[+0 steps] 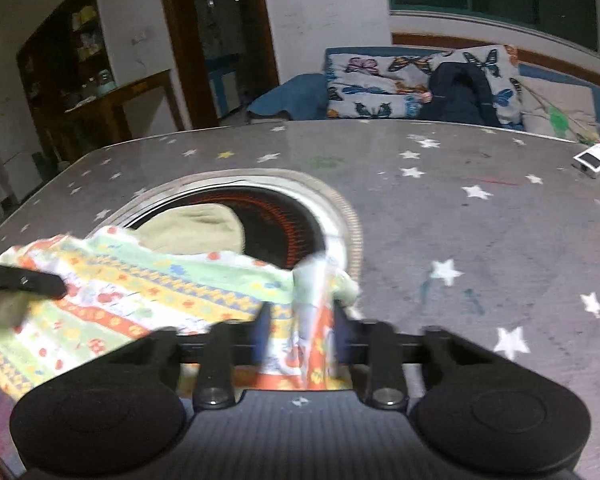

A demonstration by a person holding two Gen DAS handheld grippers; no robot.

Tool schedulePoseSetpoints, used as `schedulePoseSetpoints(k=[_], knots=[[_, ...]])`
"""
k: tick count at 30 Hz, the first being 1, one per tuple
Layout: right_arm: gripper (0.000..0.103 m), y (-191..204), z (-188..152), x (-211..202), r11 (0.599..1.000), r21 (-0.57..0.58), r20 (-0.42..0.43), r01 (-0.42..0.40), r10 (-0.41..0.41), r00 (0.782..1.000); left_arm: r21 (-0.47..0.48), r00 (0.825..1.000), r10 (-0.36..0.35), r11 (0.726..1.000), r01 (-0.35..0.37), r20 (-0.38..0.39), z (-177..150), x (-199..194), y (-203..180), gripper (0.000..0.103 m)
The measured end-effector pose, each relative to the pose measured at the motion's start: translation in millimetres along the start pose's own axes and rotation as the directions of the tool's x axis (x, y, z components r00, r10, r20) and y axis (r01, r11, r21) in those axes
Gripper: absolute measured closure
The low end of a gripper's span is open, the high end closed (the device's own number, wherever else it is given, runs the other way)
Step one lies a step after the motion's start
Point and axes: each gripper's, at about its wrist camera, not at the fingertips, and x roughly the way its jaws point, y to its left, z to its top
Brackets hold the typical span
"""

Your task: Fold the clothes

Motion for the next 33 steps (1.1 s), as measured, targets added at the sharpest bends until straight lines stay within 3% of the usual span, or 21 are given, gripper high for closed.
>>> schedulePoseSetpoints(k=[6, 11, 16, 21, 24, 29, 31, 33], knots=[[0.095, -11, 9, -31, 0.999, -0.021, 0.060, 0.044, -0.042, 0.997, 0.088, 0.998, -0.059, 0.995, 0.057, 0.018, 32, 9, -37, 0.091], [0.095, -46, 25, -64, 0.987, -0.013, 0.118, 0.161, -0.159, 0.980, 0.170, 0.991, -0.129, 0.978, 0.124, 0.019, 64, 41, -95, 0.092], [0.095, -92, 38, -89, 0.955, 0.021, 0.142, 0.297, -0.297, 0.944, 0.246, 0.981, -0.195, 0.951, 0.185, 0.020, 94, 81, -159, 0.092], [0.095, -143, 44, -108, 0.900, 0.051, 0.140, 0.433, -0.436, 0.889, 0.280, 0.967, -0.255, 0.930, 0.240, 0.020, 111, 116, -213, 0.091], [0.095, -168, 42, -111, 0.870, 0.066, 0.125, 0.489, -0.493, 0.861, 0.286, 0.967, -0.253, 0.926, 0.245, -0.009, 111, 142, -232, 0.088], [0.095, -191, 24, -98, 0.843, 0.090, 0.060, 0.530, -0.536, 0.842, 0.321, 0.981, -0.184, 0.927, 0.194, -0.063, 96, 177, -245, 0.076], [0.094, -199, 14, -87, 0.834, 0.094, 0.018, 0.544, -0.548, 0.837, 0.345, 0.988, -0.145, 0.925, 0.157, -0.060, 92, 183, -244, 0.063], [0.091, -204, 6, -81, 0.827, 0.111, -0.012, 0.551, -0.553, 0.833, 0.357, 0.990, -0.127, 0.924, 0.138, -0.054, 91, 181, -238, 0.058]])
